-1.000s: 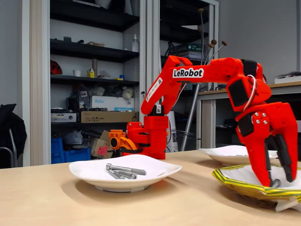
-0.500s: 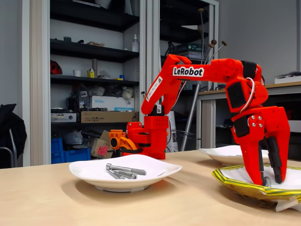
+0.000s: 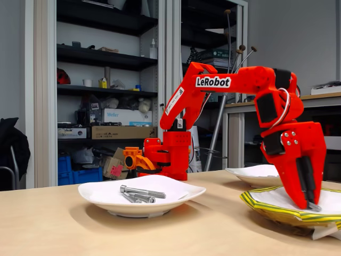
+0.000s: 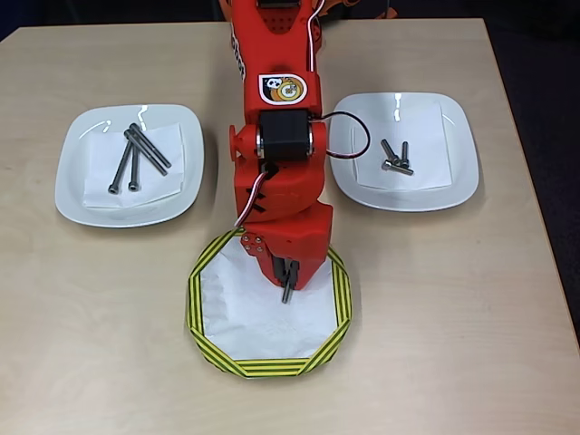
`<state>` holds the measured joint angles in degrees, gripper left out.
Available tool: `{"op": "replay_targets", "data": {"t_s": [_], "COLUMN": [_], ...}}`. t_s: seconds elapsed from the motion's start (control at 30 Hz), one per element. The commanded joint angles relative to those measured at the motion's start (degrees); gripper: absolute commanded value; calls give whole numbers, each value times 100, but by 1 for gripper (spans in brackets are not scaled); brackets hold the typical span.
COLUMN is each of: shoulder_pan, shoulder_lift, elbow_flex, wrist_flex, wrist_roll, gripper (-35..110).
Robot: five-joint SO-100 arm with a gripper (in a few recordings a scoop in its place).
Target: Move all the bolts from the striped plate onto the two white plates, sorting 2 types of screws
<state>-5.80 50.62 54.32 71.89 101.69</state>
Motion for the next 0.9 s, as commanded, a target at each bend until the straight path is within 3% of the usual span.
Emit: {"op": "replay_targets", "data": {"t_s": [0.0, 0.23, 0.4, 0.87], "shoulder_pan": [-149, -334, -809, -3498], "shoulder_lift": [413, 1274, 2197, 5906], "elbow_flex": [-343, -105, 580, 5563], "wrist_flex": [527, 1143, 1397, -246], "wrist_roll": [-149, -352, 26, 2241], "gripper": [0, 0, 0, 0]}}
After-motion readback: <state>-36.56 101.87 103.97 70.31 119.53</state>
